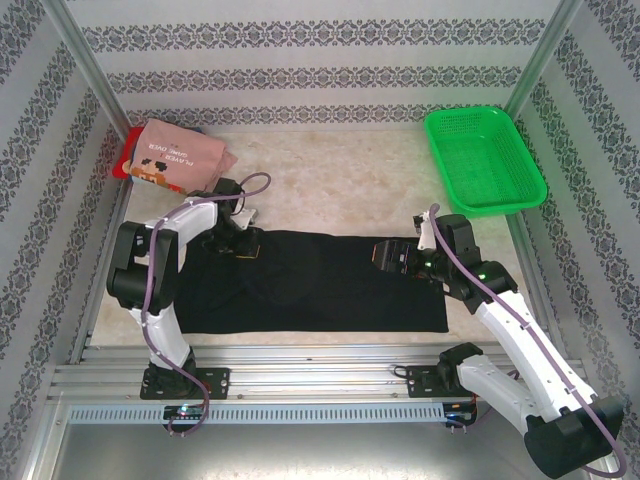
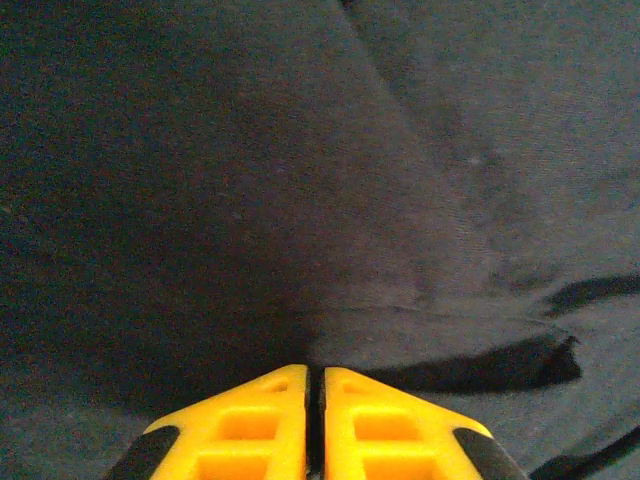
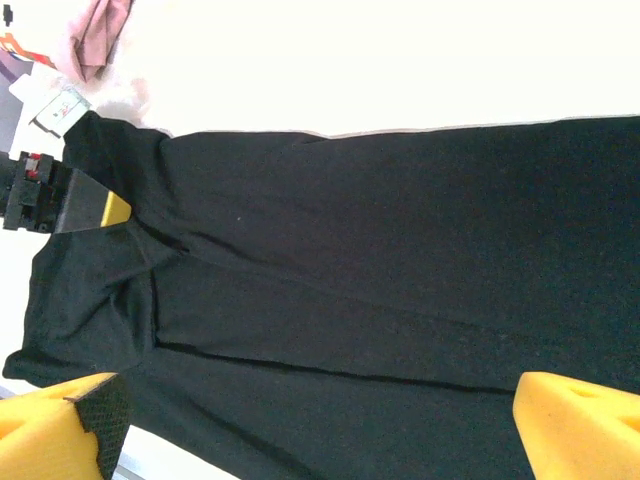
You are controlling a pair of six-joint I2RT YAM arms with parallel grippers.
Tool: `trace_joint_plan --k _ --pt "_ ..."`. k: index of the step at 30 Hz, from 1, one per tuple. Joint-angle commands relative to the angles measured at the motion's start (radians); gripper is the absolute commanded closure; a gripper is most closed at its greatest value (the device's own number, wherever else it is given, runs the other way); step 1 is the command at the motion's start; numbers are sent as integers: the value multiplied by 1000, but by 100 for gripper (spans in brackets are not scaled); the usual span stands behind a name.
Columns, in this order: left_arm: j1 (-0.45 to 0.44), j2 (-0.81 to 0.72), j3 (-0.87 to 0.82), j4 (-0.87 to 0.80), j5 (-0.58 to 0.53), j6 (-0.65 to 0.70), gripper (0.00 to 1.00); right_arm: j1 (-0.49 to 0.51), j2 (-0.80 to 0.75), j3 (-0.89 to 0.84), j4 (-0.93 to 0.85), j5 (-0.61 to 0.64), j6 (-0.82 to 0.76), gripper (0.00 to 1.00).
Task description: Fold and stack the t-shirts
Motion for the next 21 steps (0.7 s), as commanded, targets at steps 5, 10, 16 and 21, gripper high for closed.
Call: trace_joint_plan --k 5,10,16,21 --pt "-26 -137 -62 -45 46 0 99 8 -3 22 -14 55 2 2" --pt "-51 -230 -137 -39 73 -24 100 3 8 19 -5 58 9 2" --pt "-95 -331 -247 5 101 -97 100 -2 31 20 4 56 12 2" --pt "-138 -387 -329 51 111 -160 100 -5 40 17 15 54 18 2"
